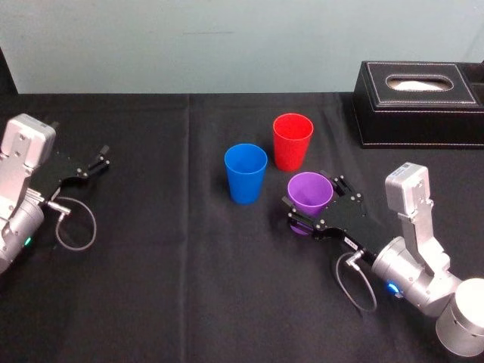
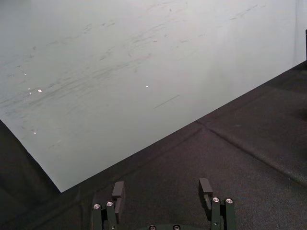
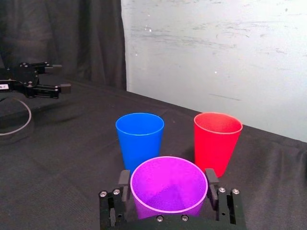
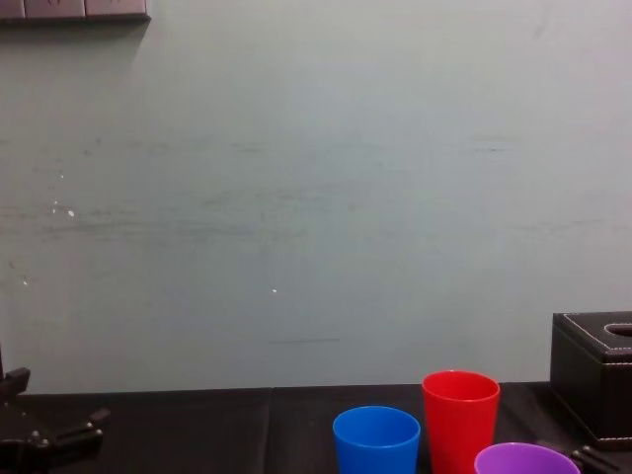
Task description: Stack the three plastic cups sequentially using one hand.
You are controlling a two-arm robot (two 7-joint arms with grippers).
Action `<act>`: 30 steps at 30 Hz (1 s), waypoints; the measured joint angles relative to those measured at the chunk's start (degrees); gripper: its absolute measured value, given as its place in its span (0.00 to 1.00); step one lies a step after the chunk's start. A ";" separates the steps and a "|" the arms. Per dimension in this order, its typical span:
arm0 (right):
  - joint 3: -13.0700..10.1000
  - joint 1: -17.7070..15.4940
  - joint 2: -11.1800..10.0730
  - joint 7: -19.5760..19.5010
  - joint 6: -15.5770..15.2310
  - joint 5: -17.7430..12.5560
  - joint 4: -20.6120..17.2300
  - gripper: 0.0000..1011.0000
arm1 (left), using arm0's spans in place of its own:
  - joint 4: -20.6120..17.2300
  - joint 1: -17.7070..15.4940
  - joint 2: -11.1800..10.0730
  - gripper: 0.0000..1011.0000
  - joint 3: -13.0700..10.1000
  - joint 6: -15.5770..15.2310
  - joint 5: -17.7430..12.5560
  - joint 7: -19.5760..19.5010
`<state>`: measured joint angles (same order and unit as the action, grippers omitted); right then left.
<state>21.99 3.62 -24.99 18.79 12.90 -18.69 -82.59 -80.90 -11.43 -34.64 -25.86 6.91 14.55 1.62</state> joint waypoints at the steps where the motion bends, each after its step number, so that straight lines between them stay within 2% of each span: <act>1: 0.00 0.00 0.00 0.00 0.00 -0.01 0.00 0.94 | 0.00 0.00 0.00 0.99 0.00 0.00 0.00 0.00; 6: 0.03 0.00 -0.03 0.00 0.00 -0.06 -0.01 0.82 | 0.00 0.00 0.00 0.99 0.00 0.00 0.00 0.00; 10: 0.05 0.00 -0.05 -0.01 0.00 -0.09 -0.02 0.79 | 0.00 0.00 0.00 0.99 0.00 0.00 0.00 0.00; 14: -0.67 0.33 0.23 -0.10 -1.40 0.36 -1.34 0.77 | 0.00 0.00 0.00 0.99 0.00 0.00 0.00 0.00; 24: -2.61 2.34 1.04 0.16 -7.75 0.31 -5.16 0.73 | 0.00 0.00 0.00 0.99 0.00 0.00 0.00 0.00; 30: -3.78 4.84 1.87 0.52 -12.35 0.33 -7.09 0.72 | 0.00 0.00 0.00 0.99 0.00 0.00 0.00 0.00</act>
<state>18.21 8.46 -23.13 19.31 0.55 -18.36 -89.68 -80.90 -11.43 -34.65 -25.86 6.90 14.55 1.62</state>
